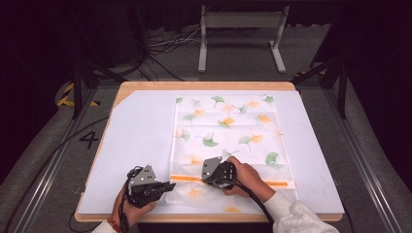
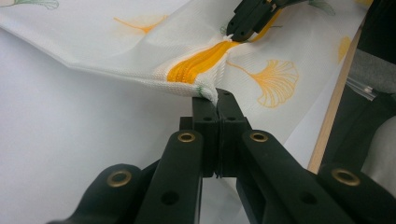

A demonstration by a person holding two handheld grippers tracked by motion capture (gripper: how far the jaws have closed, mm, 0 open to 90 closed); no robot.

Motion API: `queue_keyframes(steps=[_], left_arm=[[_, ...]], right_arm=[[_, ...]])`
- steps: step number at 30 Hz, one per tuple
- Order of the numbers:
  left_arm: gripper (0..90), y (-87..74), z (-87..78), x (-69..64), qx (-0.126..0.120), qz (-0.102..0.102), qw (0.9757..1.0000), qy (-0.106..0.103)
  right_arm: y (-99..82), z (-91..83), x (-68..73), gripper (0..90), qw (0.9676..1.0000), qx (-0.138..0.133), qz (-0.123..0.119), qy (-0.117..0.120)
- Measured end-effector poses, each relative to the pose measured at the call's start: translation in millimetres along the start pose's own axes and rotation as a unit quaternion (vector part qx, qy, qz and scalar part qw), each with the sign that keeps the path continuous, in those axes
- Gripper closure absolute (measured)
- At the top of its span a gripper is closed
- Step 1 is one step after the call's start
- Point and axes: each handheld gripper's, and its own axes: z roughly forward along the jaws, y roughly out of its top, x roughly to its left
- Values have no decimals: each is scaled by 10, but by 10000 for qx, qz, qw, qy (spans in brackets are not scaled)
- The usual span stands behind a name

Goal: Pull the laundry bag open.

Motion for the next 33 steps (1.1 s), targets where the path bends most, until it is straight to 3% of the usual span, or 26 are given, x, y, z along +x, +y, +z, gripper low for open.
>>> queue_keyframes(steps=[10, 12, 33], left_arm=[[887, 1, 6, -13, 45, 38, 10000, -6], [887, -12, -12, -5, 38, -37, 10000, 0], [887, -20, -25, 7, 65, -6, 10000, 70]], right_arm=[[-42, -52, 18, 900, 10000, 41, -30, -51], [-70, -63, 16, 900, 9997, 183, -63, -138], [-403, -316, -61, 900, 9991, 225, 196, -303]])
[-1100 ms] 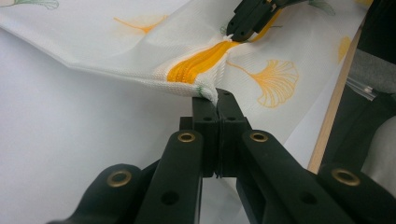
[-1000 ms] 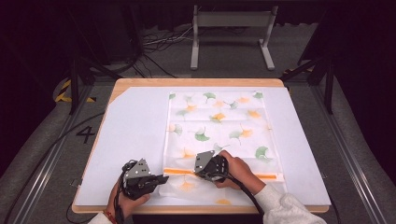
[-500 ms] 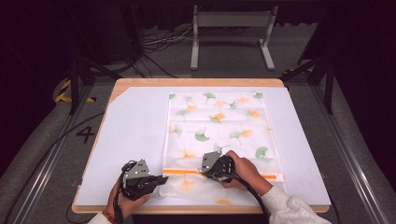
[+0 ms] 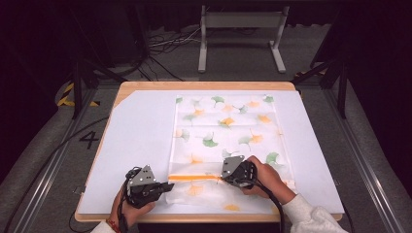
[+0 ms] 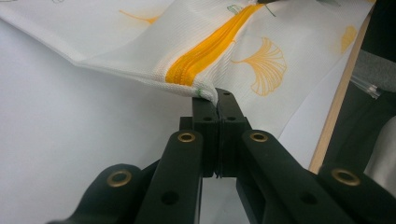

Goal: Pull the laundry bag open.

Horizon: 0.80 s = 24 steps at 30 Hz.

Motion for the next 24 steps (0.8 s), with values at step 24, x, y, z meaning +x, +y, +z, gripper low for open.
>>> queue_keyframes(steps=[24], left_arm=[[887, 19, 35, -15, -31, -8, 9999, -140]], right_arm=[[53, 81, -18, 840, 9999, 102, -22, 37]])
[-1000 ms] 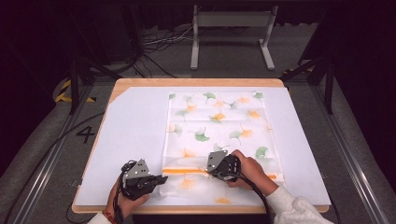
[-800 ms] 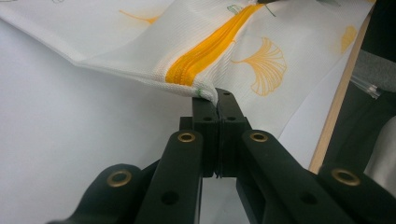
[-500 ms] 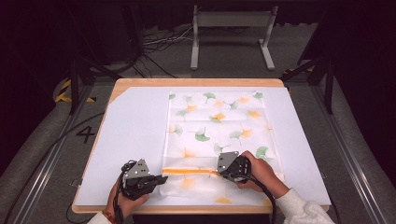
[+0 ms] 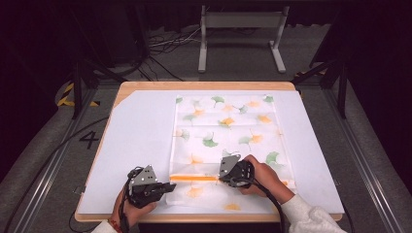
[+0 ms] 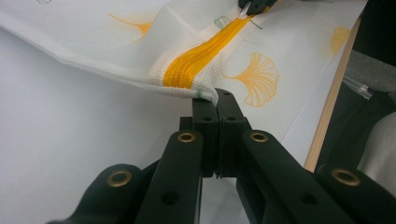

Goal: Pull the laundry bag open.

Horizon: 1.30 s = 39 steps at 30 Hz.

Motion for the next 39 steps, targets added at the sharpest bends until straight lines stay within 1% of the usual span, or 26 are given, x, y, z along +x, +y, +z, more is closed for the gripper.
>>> queue_keyframes(steps=[2, 3, 4, 6, 7, 10, 11, 12, 14, 16, 17, 18, 19, 22, 23, 24, 25, 26, 27, 28, 29, 30, 31, 32, 36, 39], left_arm=[[887, -1, 2, 0, 4, -1, 10000, -16], [887, -2, 2, 0, 16, -4, 10000, -11], [887, -2, 2, 1, 28, 1, 10000, -3], [887, -8, -2, 4, 70, 8, 10000, 22], [887, -11, -4, 5, 75, 17, 10000, 38], [887, -25, -24, 18, 67, -20, 9999, 76], [887, -29, -26, 13, 65, -38, 9999, 67], [888, -30, -27, 10, 82, -23, 9999, 68], [888, -33, -33, 12, 107, -2, 9999, 87], [888, -36, -35, 13, 92, -24, 9999, 85], [888, -40, -45, 14, 81, -39, 9999, 95], [888, -41, -46, 13, 66, -59, 9999, 77], [888, -42, -48, 14, 72, -65, 9999, 54], [888, -43, -47, 12, 88, -73, 9999, 75], [888, -44, -48, 16, 89, -61, 9999, 78], [888, -45, -50, 19, 97, -36, 9999, 93], [888, -47, -51, 23, 104, -28, 9999, 89], [888, -51, -55, 24, 112, -45, 9999, 94], [888, -55, -55, 25, 106, -63, 9999, 107], [888, -58, -57, 30, 102, -79, 9998, 118], [888, -63, -60, 35, 108, -94, 9998, 116], [888, -67, -63, 41, 125, -113, 9998, 119], [888, -67, -63, 41, 125, -113, 9998, 119], [888, -68, -60, 42, 121, -137, 9998, 112], [888, -69, -57, 41, 146, -116, 9997, 138], [889, -76, -69, 51, 157, -129, 9997, 147]], right_arm=[[34, 18, 10, 858, 10000, 47, -71, -16], [47, 22, 18, 895, 9999, 70, -140, -27], [57, 21, 41, 900, 9997, 137, -223, -38], [69, 14, 79, 900, 9992, 180, -324, -171], [65, 7, 91, 900, 9989, 200, -384, -184], [33, -21, 122, 900, 9984, 224, -410, -329], [21, -38, 135, 900, 9982, 239, -428, -338], [12, -53, 143, 900, 9983, 204, -442, -331], [-6, -86, 150, 900, 9976, 252, -484, -419], [-28, -109, 148, 900, 9980, 188, -402, -452], [-49, -125, 141, 900, 9976, 228, -452, -468], [-65, -136, 146, 900, 9979, 210, -404, -470], [-79, -144, 142, 900, 9979, 201, -413, -463], [-120, -179, 137, 900, 9978, 203, -373, -507], [-147, -207, 133, 900, 9979, 154, -303, -555], [-192, -249, 114, 900, 9978, 224, -341, -522], [-219, -271, 110, 900, 9978, 212, -304, -550], [-266, -306, 103, 900, 9979, 158, -138, -612], [-312, -340, 94, 900, 9979, 178, -122, -616], [-347, -366, 87, 900, 9975, 194, -76, -681], [-399, -404, 76, 900, 9976, 186, -21, -671], [-451, -442, 64, 900, 9978, 201, -25, -638], [-451, -442, 64, 900, 9978, 201, -25, -638], [-572, -517, 51, 900, 9977, 184, 84, -641], [-663, -563, 49, 900, 9969, 260, 108, -732], [-803, -615, 31, 900, 9964, 274, 222, -774]])
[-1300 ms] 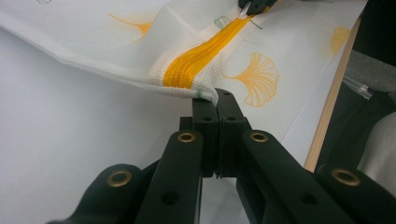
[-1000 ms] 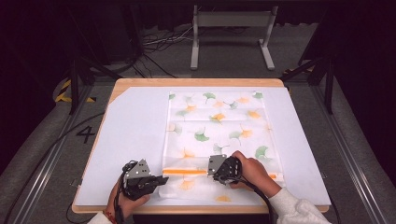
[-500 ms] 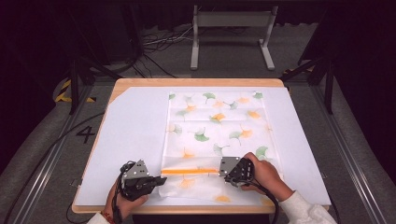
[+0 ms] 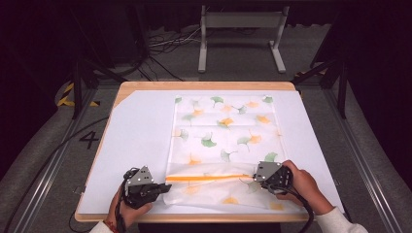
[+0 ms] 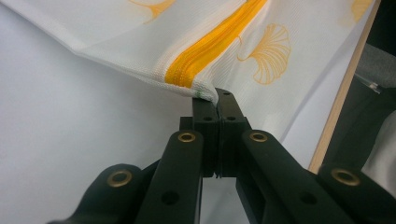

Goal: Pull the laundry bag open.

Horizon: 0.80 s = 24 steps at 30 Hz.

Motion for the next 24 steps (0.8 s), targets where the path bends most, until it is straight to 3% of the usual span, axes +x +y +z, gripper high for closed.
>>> queue_keyframes(steps=[11, 24], left_arm=[[888, -8, 4, 7, 15, -1, 10000, 34], [888, -13, -5, 16, 37, -22, 10000, 34]], right_arm=[[-364, -166, -77, 900, 9992, -23, 354, -158], [-665, -290, -89, 900, 9982, 2, 513, -317]])
